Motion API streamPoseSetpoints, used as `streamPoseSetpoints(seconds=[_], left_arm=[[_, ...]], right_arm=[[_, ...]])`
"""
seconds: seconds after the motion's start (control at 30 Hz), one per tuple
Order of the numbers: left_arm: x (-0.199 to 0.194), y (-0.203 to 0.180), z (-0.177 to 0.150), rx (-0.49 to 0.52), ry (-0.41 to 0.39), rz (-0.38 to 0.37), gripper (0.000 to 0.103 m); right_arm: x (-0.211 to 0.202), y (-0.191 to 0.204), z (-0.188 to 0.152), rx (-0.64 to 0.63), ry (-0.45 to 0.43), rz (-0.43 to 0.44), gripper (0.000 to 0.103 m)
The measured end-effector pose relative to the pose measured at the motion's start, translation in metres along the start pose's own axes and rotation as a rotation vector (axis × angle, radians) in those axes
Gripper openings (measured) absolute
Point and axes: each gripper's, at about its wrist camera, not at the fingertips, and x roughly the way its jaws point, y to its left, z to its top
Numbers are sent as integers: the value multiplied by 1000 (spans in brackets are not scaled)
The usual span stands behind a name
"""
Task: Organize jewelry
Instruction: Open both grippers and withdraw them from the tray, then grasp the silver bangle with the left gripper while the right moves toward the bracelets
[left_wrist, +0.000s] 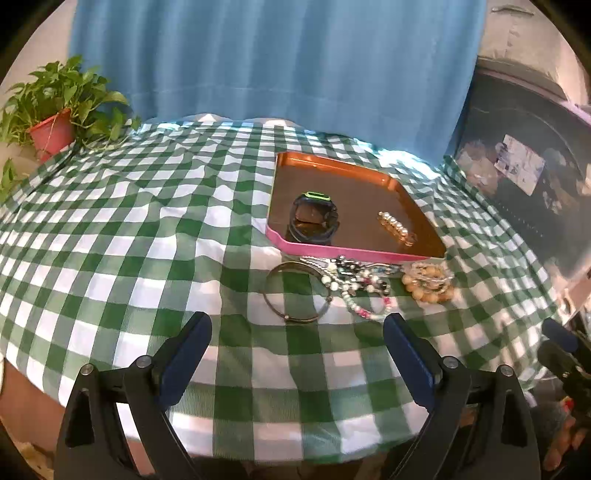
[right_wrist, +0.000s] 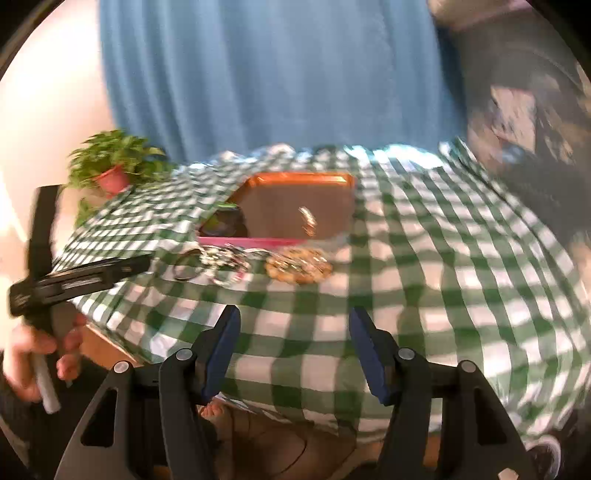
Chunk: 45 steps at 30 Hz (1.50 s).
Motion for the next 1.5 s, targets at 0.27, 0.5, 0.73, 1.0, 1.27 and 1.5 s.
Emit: streamPoseSetpoints(seconds=[0.27, 0.5, 0.73, 1.0, 1.27, 1.5], left_arm=[[57, 0, 10, 97, 105, 59, 94], [90, -5, 15, 156, 142, 72, 95], [84, 0, 20, 106, 140, 76, 61], [72, 6, 16, 74, 151, 56, 61], [71, 8, 17, 64, 151, 48, 61], [69, 4, 16, 70, 145, 60, 61]], right_arm=[[48, -22, -6, 9, 44, 71, 48], [100, -45, 40, 47, 46, 82, 41], [132, -37, 37, -39, 86, 128, 23], [147, -63, 41, 102, 121, 95, 18], [145, -49, 40, 26, 105, 114, 5], [115, -57, 38, 48, 24, 128, 2]])
